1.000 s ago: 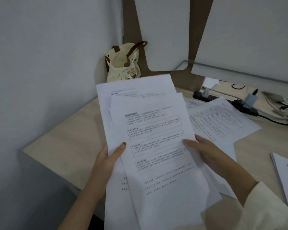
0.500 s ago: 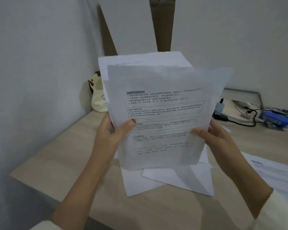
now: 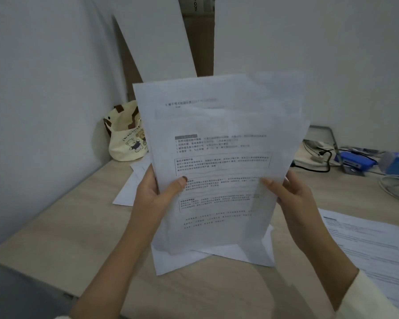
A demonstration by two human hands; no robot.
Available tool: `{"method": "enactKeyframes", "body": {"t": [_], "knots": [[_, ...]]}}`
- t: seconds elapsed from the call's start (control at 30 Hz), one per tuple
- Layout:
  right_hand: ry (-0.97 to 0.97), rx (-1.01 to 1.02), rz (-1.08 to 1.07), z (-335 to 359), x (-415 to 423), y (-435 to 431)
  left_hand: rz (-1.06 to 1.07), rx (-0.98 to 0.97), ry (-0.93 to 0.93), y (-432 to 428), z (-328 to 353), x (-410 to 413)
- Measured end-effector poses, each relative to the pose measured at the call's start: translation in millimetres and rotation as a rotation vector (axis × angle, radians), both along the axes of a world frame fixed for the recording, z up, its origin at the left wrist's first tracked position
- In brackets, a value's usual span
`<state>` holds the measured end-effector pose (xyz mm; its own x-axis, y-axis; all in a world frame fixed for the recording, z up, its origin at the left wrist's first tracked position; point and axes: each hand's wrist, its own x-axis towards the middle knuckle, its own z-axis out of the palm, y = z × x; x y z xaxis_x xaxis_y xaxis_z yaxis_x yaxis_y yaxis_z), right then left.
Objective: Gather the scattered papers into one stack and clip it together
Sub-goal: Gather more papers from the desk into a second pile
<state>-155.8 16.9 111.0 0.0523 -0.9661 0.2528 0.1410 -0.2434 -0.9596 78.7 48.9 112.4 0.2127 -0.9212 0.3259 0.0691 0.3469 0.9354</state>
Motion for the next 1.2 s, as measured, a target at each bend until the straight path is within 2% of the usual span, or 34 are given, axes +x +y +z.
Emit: {"method": "enactKeyframes", "body": {"t": [0.17,0.4,0.53,0.7,0.87,1.07,1.2], "knots": [[0.149,0.121,0.053,-25,-1,6,-0.002,0.097,-0.046,1,-32,1],[0.121,0.121,-0.012,-26,-2,9,0.034,0.114,-0.077,-3,-33,-4],[0.171,0.254,0.022,-42,-2,17,0.036,0.18,-0.104,6,-41,-19],[0.256,0.241,-0.169,-30,-31,21,0.083,0.151,-0.109,1,-28,-54],[0.351,0.308,-0.368,-22,-98,43,-0.101,0.294,-0.107,-8,-33,-113],[0.381,0.447,-0.589,-45,-184,81,-0.379,0.448,-0.209,-10,-57,-201],[0.459,0.514,-0.686,-65,-225,96,-0.443,0.469,-0.334,-9,-77,-248]]}}
